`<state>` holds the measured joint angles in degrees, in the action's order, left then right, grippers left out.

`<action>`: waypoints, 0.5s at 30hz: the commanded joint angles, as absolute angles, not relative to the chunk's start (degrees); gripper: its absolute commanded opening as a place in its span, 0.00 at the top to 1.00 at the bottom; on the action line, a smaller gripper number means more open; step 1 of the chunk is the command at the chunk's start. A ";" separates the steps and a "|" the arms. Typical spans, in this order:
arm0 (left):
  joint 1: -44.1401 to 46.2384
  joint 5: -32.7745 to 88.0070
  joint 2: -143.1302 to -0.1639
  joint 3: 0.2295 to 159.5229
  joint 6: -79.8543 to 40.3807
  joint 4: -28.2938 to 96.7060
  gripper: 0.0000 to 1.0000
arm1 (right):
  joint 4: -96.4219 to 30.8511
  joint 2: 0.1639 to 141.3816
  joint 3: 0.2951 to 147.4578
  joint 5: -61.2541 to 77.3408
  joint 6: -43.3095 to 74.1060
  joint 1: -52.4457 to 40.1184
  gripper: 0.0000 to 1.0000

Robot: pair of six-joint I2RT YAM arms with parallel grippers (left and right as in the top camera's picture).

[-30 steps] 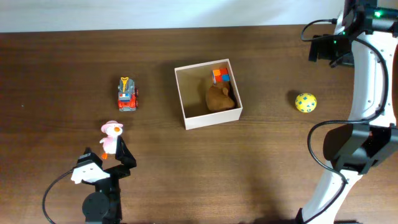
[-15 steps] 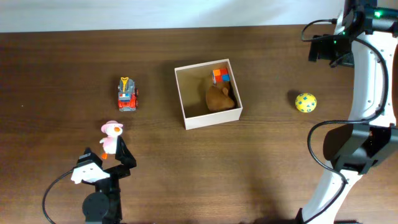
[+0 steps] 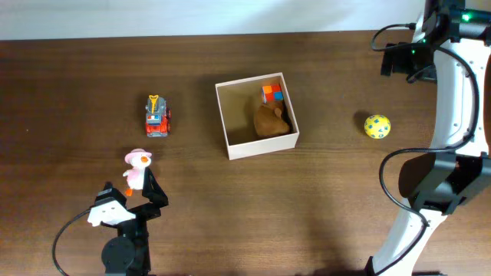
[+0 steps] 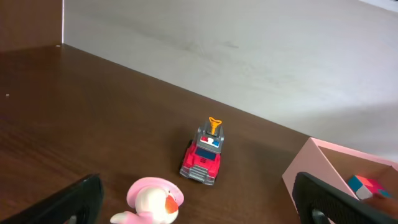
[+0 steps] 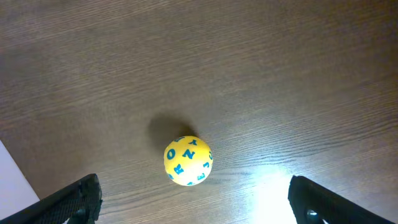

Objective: Pack container

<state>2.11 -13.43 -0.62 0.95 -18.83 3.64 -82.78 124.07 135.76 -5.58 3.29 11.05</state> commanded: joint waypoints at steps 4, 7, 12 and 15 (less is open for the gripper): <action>2.02 -12.84 -0.34 0.51 -17.91 3.36 0.01 | -82.91 123.70 137.05 -6.50 4.12 10.96 0.01; 2.02 -13.08 -0.34 0.51 -17.91 3.42 0.01 | -82.91 123.70 137.05 -6.50 4.12 10.96 0.01; 2.02 -14.48 -0.34 0.75 -17.91 -2.24 0.01 | -82.94 123.70 137.05 -6.50 4.12 10.96 0.01; 2.02 -12.82 -0.36 3.38 -17.91 -1.13 0.01 | -82.91 123.70 137.05 -6.50 4.12 10.90 0.01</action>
